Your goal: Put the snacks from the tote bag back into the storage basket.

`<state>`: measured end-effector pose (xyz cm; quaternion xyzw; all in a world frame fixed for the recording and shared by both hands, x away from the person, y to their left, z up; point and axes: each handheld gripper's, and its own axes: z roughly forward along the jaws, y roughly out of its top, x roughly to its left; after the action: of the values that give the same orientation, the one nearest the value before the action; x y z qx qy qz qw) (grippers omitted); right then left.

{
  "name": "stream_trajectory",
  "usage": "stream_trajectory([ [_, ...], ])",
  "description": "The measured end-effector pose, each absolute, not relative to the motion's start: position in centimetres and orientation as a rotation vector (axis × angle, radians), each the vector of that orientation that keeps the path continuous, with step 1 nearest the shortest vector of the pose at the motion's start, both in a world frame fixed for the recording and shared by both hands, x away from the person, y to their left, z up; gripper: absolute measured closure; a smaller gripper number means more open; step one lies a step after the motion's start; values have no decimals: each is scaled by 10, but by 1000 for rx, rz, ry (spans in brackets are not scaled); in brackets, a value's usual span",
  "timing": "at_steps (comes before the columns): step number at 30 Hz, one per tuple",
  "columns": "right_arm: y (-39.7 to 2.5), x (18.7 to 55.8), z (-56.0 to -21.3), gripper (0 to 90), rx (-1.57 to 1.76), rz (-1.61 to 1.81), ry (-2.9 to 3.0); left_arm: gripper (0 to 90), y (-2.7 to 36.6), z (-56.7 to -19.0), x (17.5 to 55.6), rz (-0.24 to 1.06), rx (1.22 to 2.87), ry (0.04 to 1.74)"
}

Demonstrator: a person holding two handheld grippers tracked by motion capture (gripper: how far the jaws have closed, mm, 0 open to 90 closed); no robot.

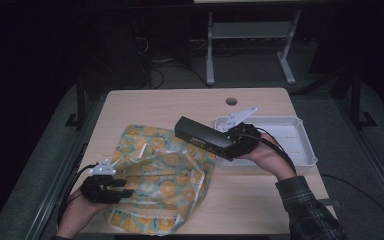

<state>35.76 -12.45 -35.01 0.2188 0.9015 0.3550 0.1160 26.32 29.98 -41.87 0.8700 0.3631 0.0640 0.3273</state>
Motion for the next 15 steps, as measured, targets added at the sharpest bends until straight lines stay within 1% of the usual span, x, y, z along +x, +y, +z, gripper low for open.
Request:
stream_trajectory([
  [7,-143,358,-355,423,710,1023,2622,421,297,-421,263,181,2290,936],
  [15,-161,358,-357,423,790,1030,2586,393,294,-422,264,190,2294,915],
])
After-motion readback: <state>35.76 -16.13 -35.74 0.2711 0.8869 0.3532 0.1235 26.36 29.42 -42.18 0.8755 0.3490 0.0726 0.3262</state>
